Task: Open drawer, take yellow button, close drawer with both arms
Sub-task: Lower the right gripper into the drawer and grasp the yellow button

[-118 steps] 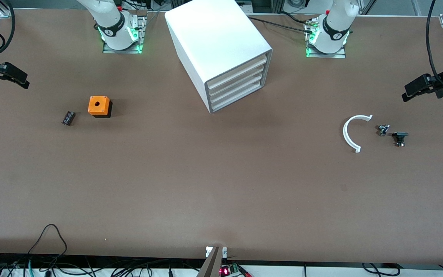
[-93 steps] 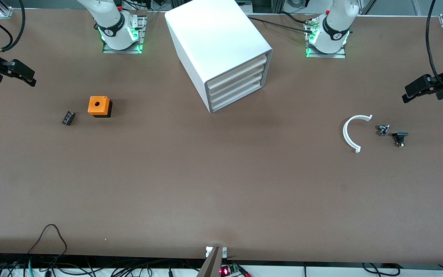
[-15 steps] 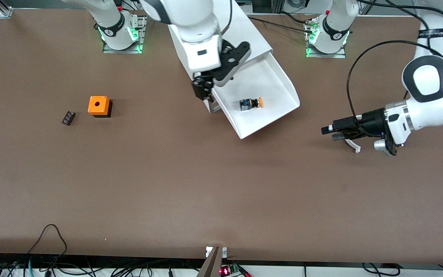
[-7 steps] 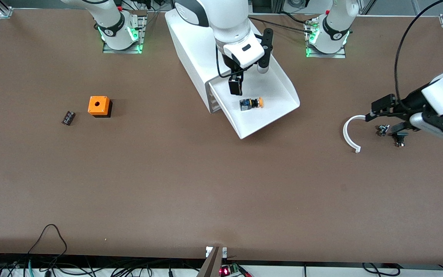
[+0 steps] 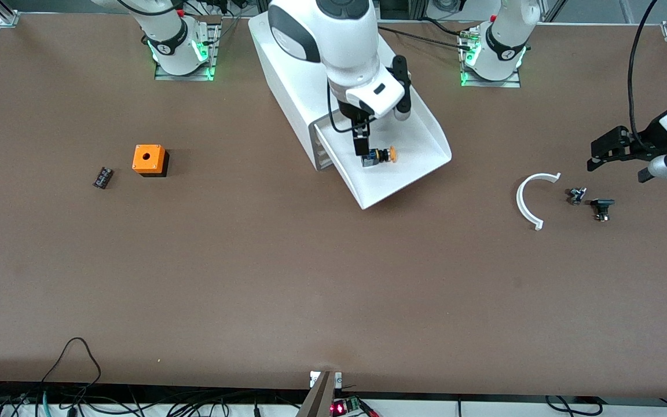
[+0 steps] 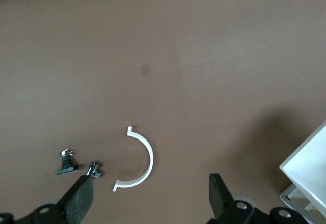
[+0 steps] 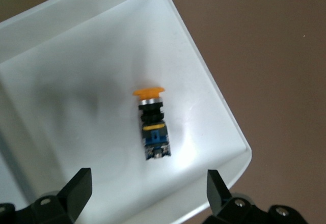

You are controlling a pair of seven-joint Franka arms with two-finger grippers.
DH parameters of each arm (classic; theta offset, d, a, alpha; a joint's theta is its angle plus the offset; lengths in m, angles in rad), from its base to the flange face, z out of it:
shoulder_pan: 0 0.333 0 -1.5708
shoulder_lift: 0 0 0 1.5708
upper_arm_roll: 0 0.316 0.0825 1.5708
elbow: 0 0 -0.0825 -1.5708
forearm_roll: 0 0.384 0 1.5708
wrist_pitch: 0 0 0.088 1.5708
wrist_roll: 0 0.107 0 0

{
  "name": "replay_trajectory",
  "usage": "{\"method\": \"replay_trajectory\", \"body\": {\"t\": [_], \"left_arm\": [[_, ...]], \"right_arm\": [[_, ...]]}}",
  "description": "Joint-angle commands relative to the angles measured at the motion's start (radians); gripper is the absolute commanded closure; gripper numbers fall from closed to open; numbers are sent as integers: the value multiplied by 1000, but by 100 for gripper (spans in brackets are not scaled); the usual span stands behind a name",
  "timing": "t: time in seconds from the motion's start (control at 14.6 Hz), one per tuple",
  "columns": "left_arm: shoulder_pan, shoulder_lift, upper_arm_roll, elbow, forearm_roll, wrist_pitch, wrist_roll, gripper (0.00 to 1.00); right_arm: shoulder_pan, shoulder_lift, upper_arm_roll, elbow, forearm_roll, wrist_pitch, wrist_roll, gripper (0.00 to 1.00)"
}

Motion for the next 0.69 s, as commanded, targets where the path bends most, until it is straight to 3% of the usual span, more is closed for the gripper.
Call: {"method": "replay_trajectory", "body": {"t": [0.0,0.62], "left_arm": [[-10,-19,-5,12,67,-38,-116,0],[-8,-29,8,-23,69,-41,-167,0]], "right_arm": [[20,80,-4,74,-4,4,-17,0],[32,135,3,72,-4,-22,-23,0]]}}
